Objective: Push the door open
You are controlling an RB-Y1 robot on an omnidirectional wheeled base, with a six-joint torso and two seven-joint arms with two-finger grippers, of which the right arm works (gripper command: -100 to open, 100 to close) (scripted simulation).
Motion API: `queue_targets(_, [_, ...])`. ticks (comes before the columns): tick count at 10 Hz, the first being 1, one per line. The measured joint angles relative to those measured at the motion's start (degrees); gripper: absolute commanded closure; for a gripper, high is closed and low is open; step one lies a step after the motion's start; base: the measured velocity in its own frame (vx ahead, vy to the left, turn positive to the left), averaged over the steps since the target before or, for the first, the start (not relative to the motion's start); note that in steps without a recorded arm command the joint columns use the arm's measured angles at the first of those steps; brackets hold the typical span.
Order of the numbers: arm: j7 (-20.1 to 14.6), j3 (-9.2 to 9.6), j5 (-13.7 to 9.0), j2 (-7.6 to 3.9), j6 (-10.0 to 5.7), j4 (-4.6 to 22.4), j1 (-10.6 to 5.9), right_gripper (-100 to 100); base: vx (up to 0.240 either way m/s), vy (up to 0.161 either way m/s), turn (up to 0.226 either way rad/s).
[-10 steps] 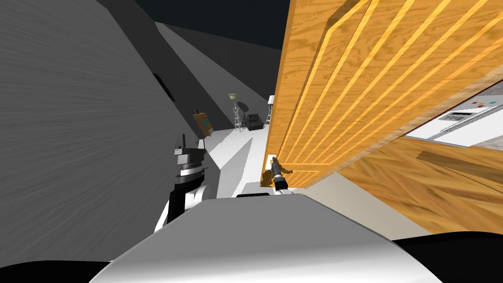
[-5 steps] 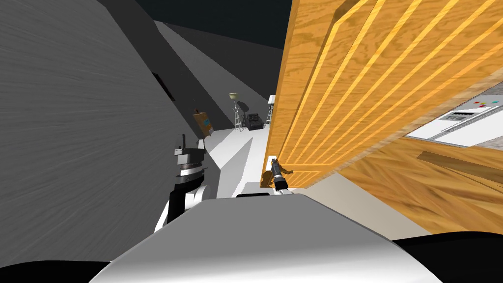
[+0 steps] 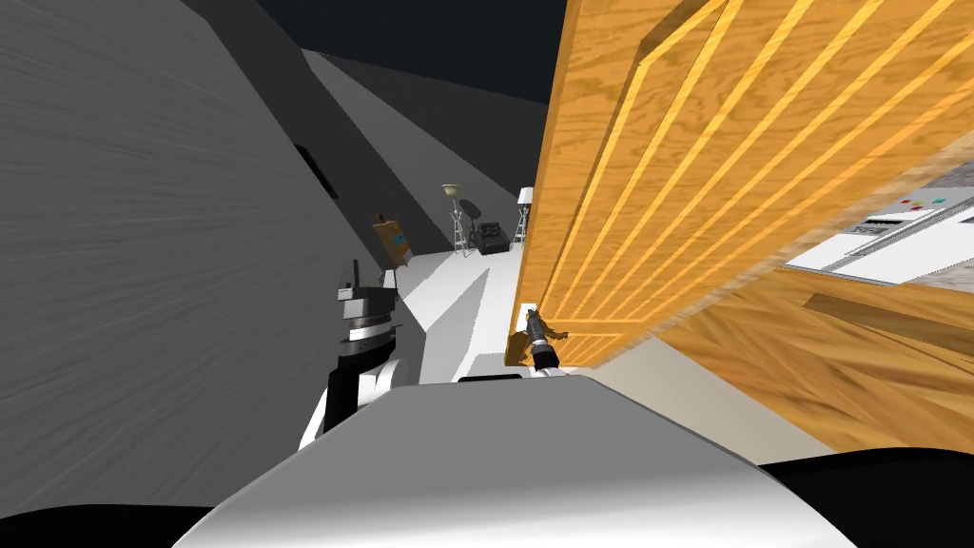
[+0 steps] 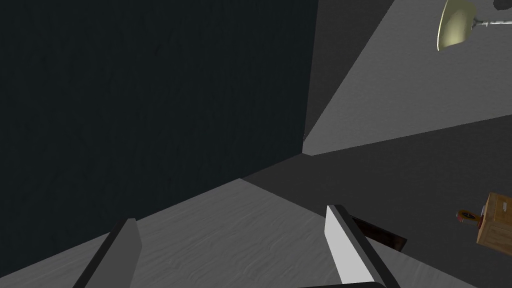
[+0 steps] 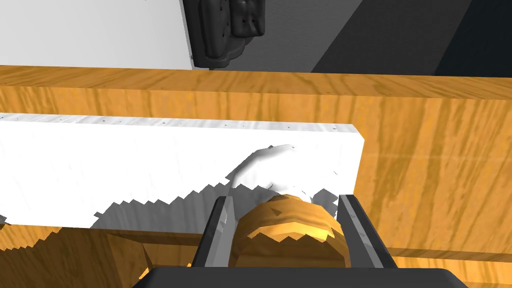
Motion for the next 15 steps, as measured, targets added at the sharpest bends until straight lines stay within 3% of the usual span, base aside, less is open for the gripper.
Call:
queue_targets(3, [0.4,-0.75,-0.4,-0.53,0.41,-0.2,0.24,100,0.191,0.036,-0.042])
queue_targets(7, [1.4,-3.12,-1.2,-0.39,-0.43,-0.8,0.15,100,0.203,0.046,-0.078])
queue_targets(12, [1.8,-5.96,-2.2,-0.01,0.69,0.2,-0.21,100,0.147,0.053,-0.064])
queue_targets(15, [2.2,-7.59,-2.7,0.77,-0.07,-0.6,0.26,100,0.143,0.055,-0.073])
